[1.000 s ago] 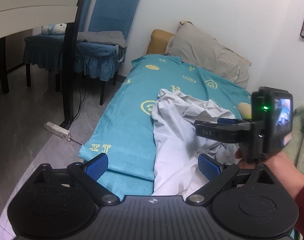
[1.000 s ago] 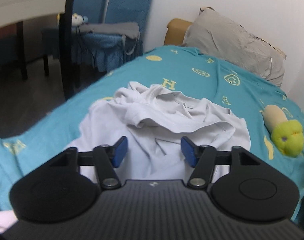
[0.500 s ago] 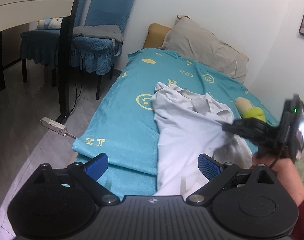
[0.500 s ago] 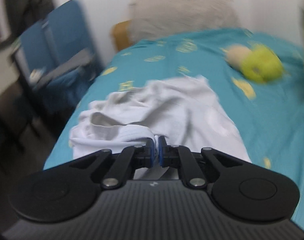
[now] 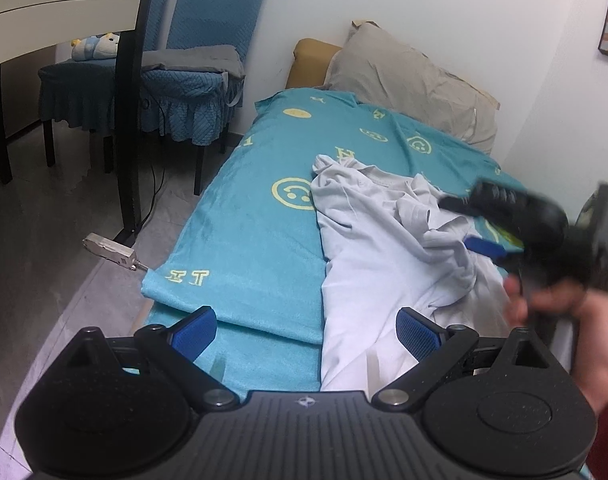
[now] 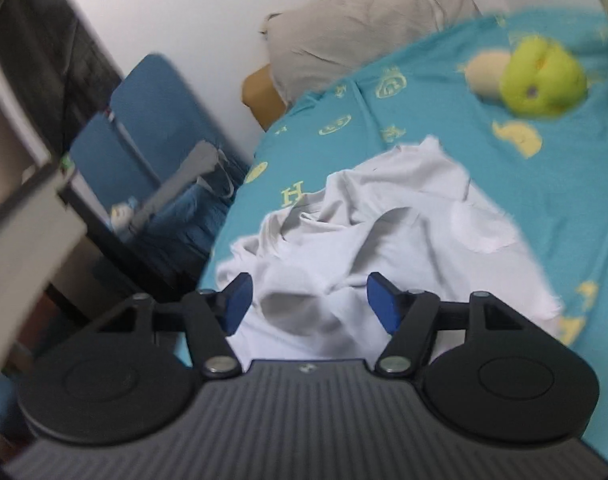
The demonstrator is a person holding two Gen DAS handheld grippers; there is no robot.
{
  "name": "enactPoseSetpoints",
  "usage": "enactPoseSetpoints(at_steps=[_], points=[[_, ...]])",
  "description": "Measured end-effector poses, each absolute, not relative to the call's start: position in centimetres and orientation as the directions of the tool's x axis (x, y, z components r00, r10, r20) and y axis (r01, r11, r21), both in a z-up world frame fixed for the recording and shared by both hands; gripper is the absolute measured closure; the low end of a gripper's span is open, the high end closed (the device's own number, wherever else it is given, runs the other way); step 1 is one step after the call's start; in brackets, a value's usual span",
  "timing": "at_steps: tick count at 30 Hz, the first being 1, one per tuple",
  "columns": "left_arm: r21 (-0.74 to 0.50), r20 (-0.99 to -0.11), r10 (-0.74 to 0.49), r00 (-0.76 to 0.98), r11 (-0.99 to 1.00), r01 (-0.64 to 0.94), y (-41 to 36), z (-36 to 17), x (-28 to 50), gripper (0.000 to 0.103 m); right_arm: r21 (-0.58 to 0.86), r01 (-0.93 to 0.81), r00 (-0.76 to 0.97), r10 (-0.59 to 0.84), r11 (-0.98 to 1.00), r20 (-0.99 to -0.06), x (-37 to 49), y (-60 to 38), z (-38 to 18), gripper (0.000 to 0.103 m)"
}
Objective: Fold clothes
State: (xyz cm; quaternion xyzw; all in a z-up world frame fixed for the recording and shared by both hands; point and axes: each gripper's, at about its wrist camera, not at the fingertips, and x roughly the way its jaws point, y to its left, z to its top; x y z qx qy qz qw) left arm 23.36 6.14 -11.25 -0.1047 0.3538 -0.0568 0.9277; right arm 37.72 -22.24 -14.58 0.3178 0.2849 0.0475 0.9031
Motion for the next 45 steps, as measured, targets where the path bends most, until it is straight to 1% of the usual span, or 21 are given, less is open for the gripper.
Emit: enactPoseSetpoints(at_steps=[3,5,6,7,8,9,12,14,17,20,22,25,26,27,28,29,30,32,35,40,45], points=[[-0.234,-0.646,-0.177,0.742,0.972,0.028,6.1,-11.4,23.3,0.005,0.704,0.192,0.783,0.326,0.684,-0.530,40.7,-22.8,-16.1,0.036],[-0.232,-0.649,-0.175,0.741,0.972,0.027,6.1,-11.5,23.4,0.005,0.690,0.234,0.765,0.308,0.685,-0.565,42.2,-22.7,-16.6,0.037],[-0.231,-0.650,-0.174,0.739,0.973,0.027,6.1,-11.5,23.4,0.005,0.680,0.246,0.761,0.297,0.691,-0.577,42.7,-22.6,-16.6,0.041],[-0.231,-0.652,-0.175,0.737,0.973,0.027,6.1,-11.6,23.4,0.005,0.669,0.253,0.761,0.284,0.699,-0.584,43.1,-22.6,-16.4,0.063],[-0.233,-0.654,-0.176,0.735,0.972,0.026,6.1,-11.6,23.4,0.005,0.654,0.243,0.772,0.266,0.716,-0.578,43.2,-22.8,-15.9,0.089],[-0.235,-0.654,-0.179,0.735,0.972,0.027,6.1,-11.6,23.4,0.005,0.639,0.234,0.783,0.248,0.733,-0.571,43.3,-22.9,-15.3,0.093],[-0.244,-0.650,-0.184,0.738,0.970,0.027,6.0,-11.6,23.4,0.005,0.590,0.208,0.815,0.195,0.780,-0.545,43.7,-23.4,-13.5,0.097],[-0.249,-0.647,-0.187,0.739,0.968,0.027,6.0,-11.6,23.3,0.005,0.556,0.200,0.832,0.160,0.807,-0.531,44.0,-23.8,-12.5,0.098],[-0.234,-0.642,-0.178,0.746,0.972,0.030,5.8,-11.6,23.1,0.005,0.512,0.259,0.822,0.091,0.819,-0.562,45.5,-25.0,-12.9,0.098],[-0.207,-0.640,-0.162,0.751,0.978,0.034,5.6,-11.8,23.1,0.005,0.453,0.319,0.799,0.020,0.833,-0.601,46.6,-25.8,-14.7,0.097],[-0.195,-0.641,-0.158,0.751,0.980,0.039,5.4,-11.9,23.2,0.005,0.448,0.343,0.791,0.003,0.826,-0.612,46.6,-26.5,-15.9,0.095],[-0.184,-0.643,-0.158,0.749,0.982,0.050,5.1,-12.1,23.5,0.005,0.501,0.314,0.802,0.058,0.806,-0.595,45.8,-27.4,-16.5,0.094],[-0.179,-0.641,-0.158,0.751,0.982,0.054,5.1,-12.1,23.6,0.005,0.506,0.291,0.802,0.082,0.812,-0.592,45.2,-27.4,-16.1,0.089],[-0.173,-0.639,-0.156,0.754,0.983,0.057,4.9,-12.1,23.6,0.005,0.511,0.267,0.802,0.106,0.817,-0.588,44.5,-27.4,-15.8,0.065],[-0.166,-0.636,-0.154,0.756,0.984,0.060,4.8,-12.0,23.6,0.005,0.511,0.244,0.804,0.123,0.825,-0.582,43.7,-27.4,-15.3,0.046],[-0.160,-0.632,-0.152,0.760,0.985,0.064,4.7,-11.9,23.5,0.005,0.496,0.222,0.813,0.122,0.839,-0.569,42.3,-27.1,-14.4,0.019],[-0.155,-0.627,-0.151,0.764,0.986,0.067,4.6,-11.7,23.4,0.005,0.481,0.198,0.824,0.121,0.854,-0.554,40.9,-26.7,-13.5,0.017],[-0.143,-0.617,-0.149,0.773,0.987,0.076,4.5,-11.4,22.9,0.005,0.450,0.148,0.832,0.135,0.881,-0.538,37.7,-26.0,-11.5,0.018],[-0.115,-0.593,-0.142,0.793,0.989,0.091,4.2,-10.7,21.8,0.005,0.425,0.102,0.820,0.166,0.900,-0.548,32.6,-25.0,-8.8,0.018],[-0.054,-0.548,-0.134,0.826,0.991,0.124,3.6,-9.3,19.2,0.005,0.356,0.043,0.839,0.160,0.934,-0.520,23.3,-22.8,-3.9,0.018],[-0.041,-0.525,-0.168,0.835,0.984,0.172,3.5,-8.1,16.1,0.005,0.271,-0.007,0.856,0.146,0.962,-0.496,15.2,-20.4,-0.7,0.018]])
